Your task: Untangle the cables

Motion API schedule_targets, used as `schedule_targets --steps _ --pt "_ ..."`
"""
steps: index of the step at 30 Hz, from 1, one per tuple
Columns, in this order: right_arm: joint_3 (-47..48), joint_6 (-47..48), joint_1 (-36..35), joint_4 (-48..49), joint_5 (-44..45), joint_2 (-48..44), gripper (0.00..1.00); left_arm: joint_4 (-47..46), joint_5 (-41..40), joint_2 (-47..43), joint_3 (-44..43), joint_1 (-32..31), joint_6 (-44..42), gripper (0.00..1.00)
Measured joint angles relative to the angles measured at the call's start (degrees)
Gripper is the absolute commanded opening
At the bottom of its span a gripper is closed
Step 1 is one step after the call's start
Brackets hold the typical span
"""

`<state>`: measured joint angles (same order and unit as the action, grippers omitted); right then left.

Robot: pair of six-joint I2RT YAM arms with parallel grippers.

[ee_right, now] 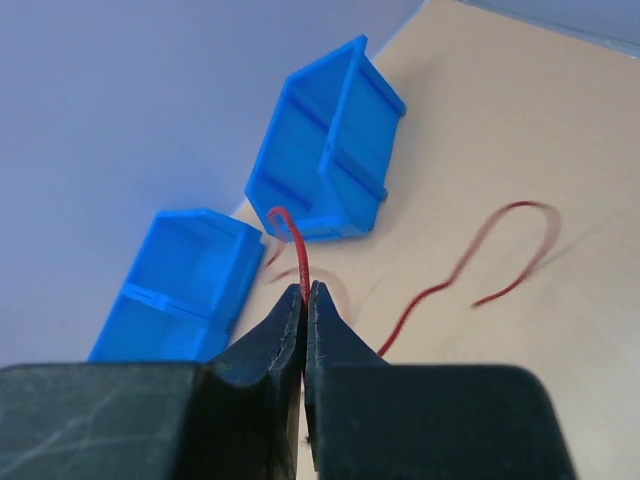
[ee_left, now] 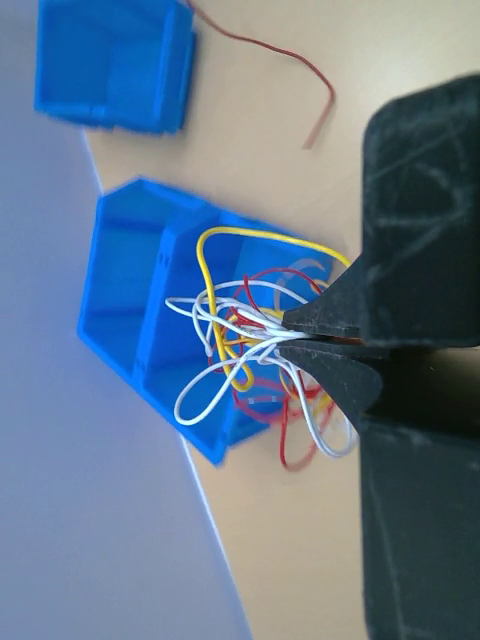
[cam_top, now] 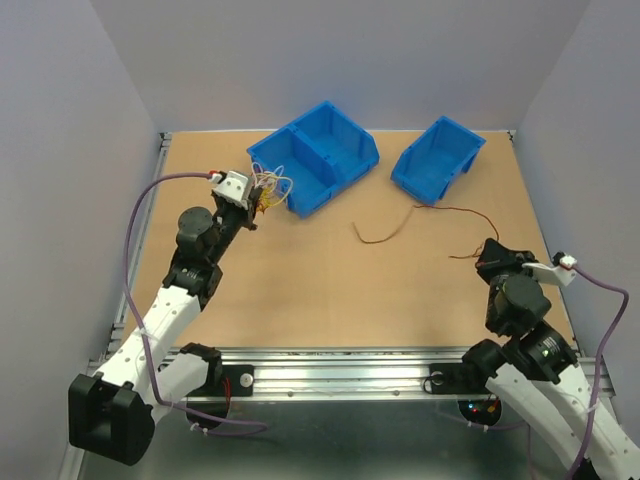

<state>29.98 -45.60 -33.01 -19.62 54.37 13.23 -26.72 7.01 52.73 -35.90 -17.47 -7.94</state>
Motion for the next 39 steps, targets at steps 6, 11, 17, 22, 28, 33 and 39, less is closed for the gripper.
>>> schedule_targets --steps 6,11,17,22,28,33,39 --pt "3.5 2.3 0.0 -1.3 -1.1 8.6 0.00 0.7 13.6 1.9 0.0 -3.4 -3.1 0.00" --pt "8.6 6.0 0.0 -1.4 -3.2 13.7 0.01 1.8 17.8 4.3 0.0 -5.3 -5.6 0.00" --pt "21.5 12.0 0.0 -0.2 -10.2 28.1 0.01 4.9 18.3 9.1 0.0 -15.1 -12.6 0.00" --pt "34.5 15.3 0.0 0.7 -16.5 40.6 0.01 6.8 16.5 12.0 0.0 -17.8 -15.8 0.00" --pt "46.7 17.4 0.1 0.8 -18.1 51.1 0.00 6.8 12.4 13.6 0.0 -20.0 -18.2 0.00" --pt "56.6 18.8 1.1 1.0 -18.9 59.5 0.01 6.7 10.3 14.4 0.0 -20.9 -19.2 0.00" --pt "64.0 18.1 10.4 1.2 -25.5 66.9 0.01 6.4 9.0 14.6 0.0 -21.1 -19.7 0.00"
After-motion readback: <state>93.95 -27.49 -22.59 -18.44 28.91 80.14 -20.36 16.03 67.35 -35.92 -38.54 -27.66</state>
